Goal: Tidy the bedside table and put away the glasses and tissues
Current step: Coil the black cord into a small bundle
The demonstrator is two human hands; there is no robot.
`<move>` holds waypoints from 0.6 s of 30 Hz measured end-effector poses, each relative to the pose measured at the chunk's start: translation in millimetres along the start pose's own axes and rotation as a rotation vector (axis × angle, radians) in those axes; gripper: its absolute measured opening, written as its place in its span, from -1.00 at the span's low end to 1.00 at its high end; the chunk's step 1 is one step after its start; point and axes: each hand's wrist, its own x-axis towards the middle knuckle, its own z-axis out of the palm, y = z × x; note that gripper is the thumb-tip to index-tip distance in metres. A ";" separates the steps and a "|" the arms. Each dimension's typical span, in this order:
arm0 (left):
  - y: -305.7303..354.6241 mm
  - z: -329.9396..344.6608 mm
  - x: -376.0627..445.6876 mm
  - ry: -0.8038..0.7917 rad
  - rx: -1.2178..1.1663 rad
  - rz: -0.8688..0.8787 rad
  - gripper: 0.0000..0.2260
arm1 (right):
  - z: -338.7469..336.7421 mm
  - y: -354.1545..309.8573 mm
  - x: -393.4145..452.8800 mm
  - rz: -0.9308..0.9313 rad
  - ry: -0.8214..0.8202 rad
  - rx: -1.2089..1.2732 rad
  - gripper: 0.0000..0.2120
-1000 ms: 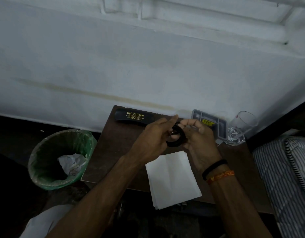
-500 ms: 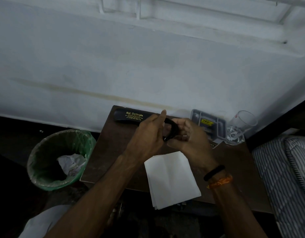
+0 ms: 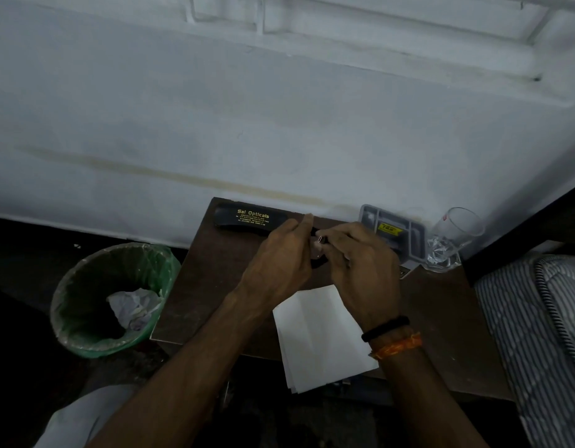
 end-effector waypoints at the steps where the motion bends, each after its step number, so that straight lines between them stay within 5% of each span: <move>1: -1.5 0.3 0.6 -0.004 0.015 -0.015 -0.46 | 0.4 -0.3 0.3 -0.037 0.016 -0.014 -0.83; 7: -7.2 -2.3 1.7 -0.042 0.006 -0.109 -0.40 | 5.4 -6.5 -2.0 -0.099 0.057 -0.024 -0.76; 13: -2.3 -10.9 3.0 0.140 -0.077 -0.030 -0.71 | 3.0 -10.4 5.4 0.613 0.190 0.765 -0.93; 18: -1.2 -11.9 1.3 0.117 -0.346 -0.067 -0.81 | 1.9 -5.0 6.2 0.945 0.207 1.107 -0.92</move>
